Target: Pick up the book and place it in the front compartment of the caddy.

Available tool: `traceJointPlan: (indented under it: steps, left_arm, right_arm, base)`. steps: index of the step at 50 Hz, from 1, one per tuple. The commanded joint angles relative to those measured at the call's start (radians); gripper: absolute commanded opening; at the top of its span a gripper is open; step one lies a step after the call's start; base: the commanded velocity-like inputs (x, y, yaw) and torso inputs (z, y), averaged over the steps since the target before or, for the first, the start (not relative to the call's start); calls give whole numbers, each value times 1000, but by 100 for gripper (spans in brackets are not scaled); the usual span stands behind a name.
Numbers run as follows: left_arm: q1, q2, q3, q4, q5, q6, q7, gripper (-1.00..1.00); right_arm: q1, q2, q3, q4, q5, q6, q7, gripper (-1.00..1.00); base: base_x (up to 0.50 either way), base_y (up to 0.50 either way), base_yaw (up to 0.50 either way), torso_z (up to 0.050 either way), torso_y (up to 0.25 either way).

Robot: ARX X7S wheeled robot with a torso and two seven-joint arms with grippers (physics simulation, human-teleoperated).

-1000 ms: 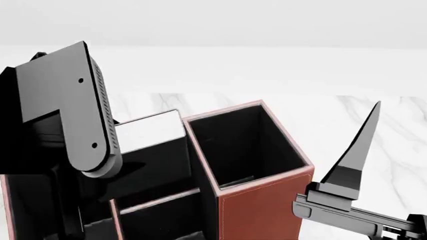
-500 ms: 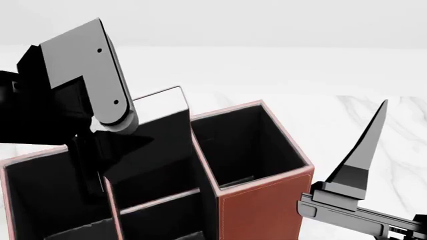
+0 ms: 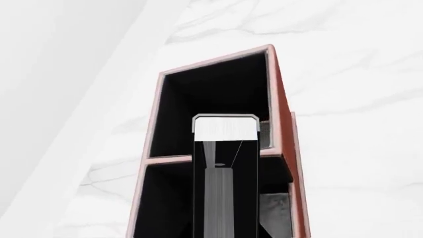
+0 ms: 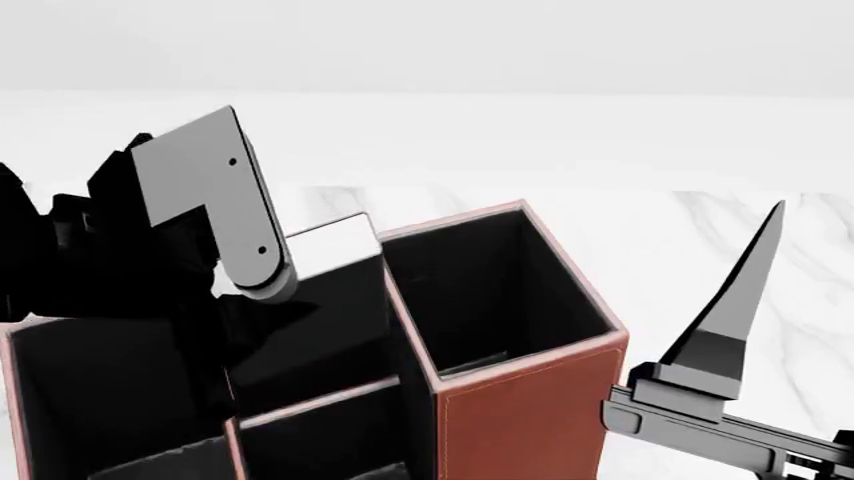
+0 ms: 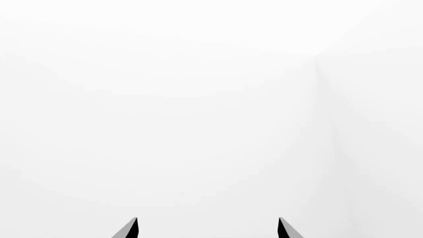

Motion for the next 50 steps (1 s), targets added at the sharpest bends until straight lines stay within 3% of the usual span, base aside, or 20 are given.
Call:
traceJointPlan:
  steps: [1, 50]
  left_arm:
    - [46, 13, 20, -61, 90, 100, -2, -100]
    - [175, 128, 116, -428, 277, 382, 73, -100]
  right_arm:
    - [-5, 4, 6, 5, 6, -8, 4, 100]
    - [-12, 10, -14, 55, -2, -40, 9, 100]
  base:
    - [0, 0, 0, 0, 0]
    - [0, 0, 0, 0, 1]
